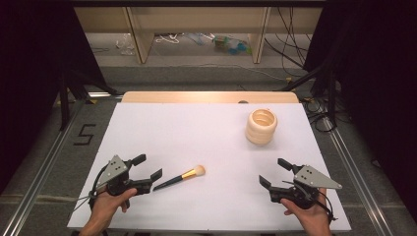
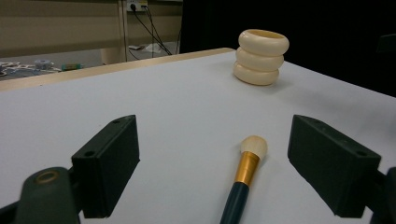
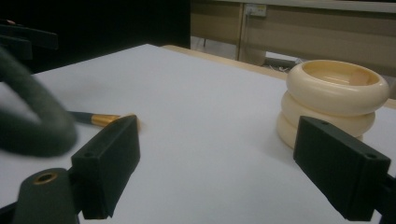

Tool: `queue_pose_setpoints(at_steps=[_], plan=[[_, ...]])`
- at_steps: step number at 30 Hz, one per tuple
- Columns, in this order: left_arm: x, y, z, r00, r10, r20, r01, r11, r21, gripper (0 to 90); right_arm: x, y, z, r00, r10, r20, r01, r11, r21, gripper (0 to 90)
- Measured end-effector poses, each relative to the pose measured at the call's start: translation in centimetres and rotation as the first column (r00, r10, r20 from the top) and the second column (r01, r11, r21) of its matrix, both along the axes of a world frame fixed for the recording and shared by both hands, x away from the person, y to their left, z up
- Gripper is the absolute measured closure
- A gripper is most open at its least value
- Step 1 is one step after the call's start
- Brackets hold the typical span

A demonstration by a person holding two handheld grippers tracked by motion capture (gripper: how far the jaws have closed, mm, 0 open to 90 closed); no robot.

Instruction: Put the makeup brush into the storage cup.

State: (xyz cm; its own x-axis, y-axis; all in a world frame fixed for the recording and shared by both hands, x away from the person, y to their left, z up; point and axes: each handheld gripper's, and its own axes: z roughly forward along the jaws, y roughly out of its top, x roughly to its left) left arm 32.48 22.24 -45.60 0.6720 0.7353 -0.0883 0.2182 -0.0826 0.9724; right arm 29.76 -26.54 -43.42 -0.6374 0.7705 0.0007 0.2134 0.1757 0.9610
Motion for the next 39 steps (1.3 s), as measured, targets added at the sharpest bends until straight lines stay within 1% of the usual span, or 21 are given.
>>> queue_pose_setpoints(at_steps=[15,17,19,20,21,22,23,25,26,27,29,30,31,32,33,34,35,36,37,38,39], plan=[[0.0,-0.2,0.0,0.9998,-0.008,-0.019,0.008,0.9999,-0.006,16.7,0.0,0.0,0.0,0.9999,0.009,-0.006,-0.009,0.9999,-0.010,15.8],[0.0,-0.3,-0.1,0.9994,-0.014,-0.032,0.014,0.9999,0.004,16.7,0.0,0.0,0.0,0.9999,0.008,-0.007,-0.009,0.9999,-0.011,15.8],[0.0,-0.5,-0.1,0.9980,-0.024,-0.058,0.025,0.9995,0.017,16.7,0.0,0.0,0.1,0.9999,0.011,-0.013,-0.011,0.9998,-0.015,15.9],[0.0,-0.7,-0.2,0.9974,-0.034,-0.064,0.036,0.9989,0.030,17.0,0.0,0.0,0.0,0.9999,0.010,-0.009,-0.010,0.9999,-0.012,15.9],[0.0,-0.9,-0.2,0.9966,-0.037,-0.073,0.040,0.9988,0.029,16.9,-0.1,0.0,0.0,0.9994,0.012,-0.033,-0.012,0.9999,-0.007,15.9],[0.1,-1.0,-0.2,0.9962,-0.055,-0.068,0.059,0.9973,0.045,16.9,-0.1,0.0,0.0,0.9994,0.012,-0.034,-0.013,0.9999,-0.006,15.9],[0.0,-1.2,-0.2,0.9950,-0.055,-0.084,0.059,0.9972,0.046,16.8,-0.1,0.0,0.0,0.9994,0.012,-0.033,-0.012,0.9999,-0.006,15.9],[0.0,-1.4,-0.2,0.9914,-0.085,-0.100,0.090,0.9946,0.051,16.4,-0.1,0.0,0.0,0.9995,0.009,-0.030,-0.010,0.9999,-0.006,15.9],[0.0,-1.6,-0.2,0.9897,-0.094,-0.108,0.102,0.9919,0.075,16.2,-0.1,0.1,0.0,0.9997,0.000,-0.024,0.000,1.0000,0.000,15.9],[0.0,-1.7,-0.2,0.9895,-0.093,-0.110,0.102,0.9918,0.077,16.0,-0.1,0.0,0.0,0.9997,-0.003,-0.026,0.003,1.0000,0.001,15.9],[0.1,-2.0,-0.3,0.9883,-0.100,-0.116,0.113,0.9871,0.114,16.0,0.0,0.1,-0.1,0.9996,0.006,-0.029,-0.006,0.9999,0.009,15.9],[0.2,-2.3,-0.3,0.9868,-0.102,-0.125,0.117,0.9860,0.118,15.9,0.0,0.1,-0.1,0.9996,0.006,-0.028,-0.005,0.9999,0.009,15.9],[0.3,-2.6,-0.2,0.9843,-0.112,-0.136,0.131,0.9819,0.137,15.9,0.1,0.0,-0.1,1.0000,0.005,-0.007,-0.005,1.0000,0.000,15.9],[0.4,-2.9,-0.2,0.9829,-0.119,-0.140,0.142,0.9759,0.165,15.9,0.1,0.0,-0.1,0.9998,0.004,-0.018,-0.004,1.0000,0.003,15.9],[0.6,-3.2,-0.2,0.9813,-0.135,-0.137,0.161,0.9663,0.201,15.9,0.0,0.1,-0.1,0.9996,0.006,-0.028,-0.006,1.0000,0.008,15.9],[0.7,-3.5,-0.2,0.9786,-0.140,-0.150,0.172,0.9581,0.229,15.9,0.1,0.0,-0.1,1.0000,0.006,-0.006,-0.006,1.0000,0.000,16.0],[0.7,-3.9,-0.4,0.9744,-0.136,-0.179,0.178,0.9540,0.242,16.0,0.2,0.0,-0.1,0.9999,0.011,-0.008,-0.011,0.9999,-0.001,16.0],[0.8,-4.1,-0.4,0.9710,-0.141,-0.193,0.189,0.9476,0.258,16.0,0.2,0.0,-0.1,0.9999,0.008,-0.006,-0.008,1.0000,0.000,16.0],[1.0,-4.5,-0.5,0.9664,-0.148,-0.210,0.205,0.9379,0.280,16.1,0.2,-0.1,-0.1,0.9999,0.011,-0.005,-0.011,0.9999,0.001,16.0],[1.1,-4.7,-0.7,0.9612,-0.157,-0.227,0.217,0.9386,0.269,16.2,0.2,-0.1,-0.1,0.9999,0.014,-0.006,-0.014,0.9999,0.001,16.0],[1.2,-4.8,-0.8,0.9567,-0.167,-0.239,0.235,0.9263,0.294,16.2,0.2,-0.1,-0.1,0.9999,0.014,-0.006,-0.014,0.9999,0.001,16.0]])
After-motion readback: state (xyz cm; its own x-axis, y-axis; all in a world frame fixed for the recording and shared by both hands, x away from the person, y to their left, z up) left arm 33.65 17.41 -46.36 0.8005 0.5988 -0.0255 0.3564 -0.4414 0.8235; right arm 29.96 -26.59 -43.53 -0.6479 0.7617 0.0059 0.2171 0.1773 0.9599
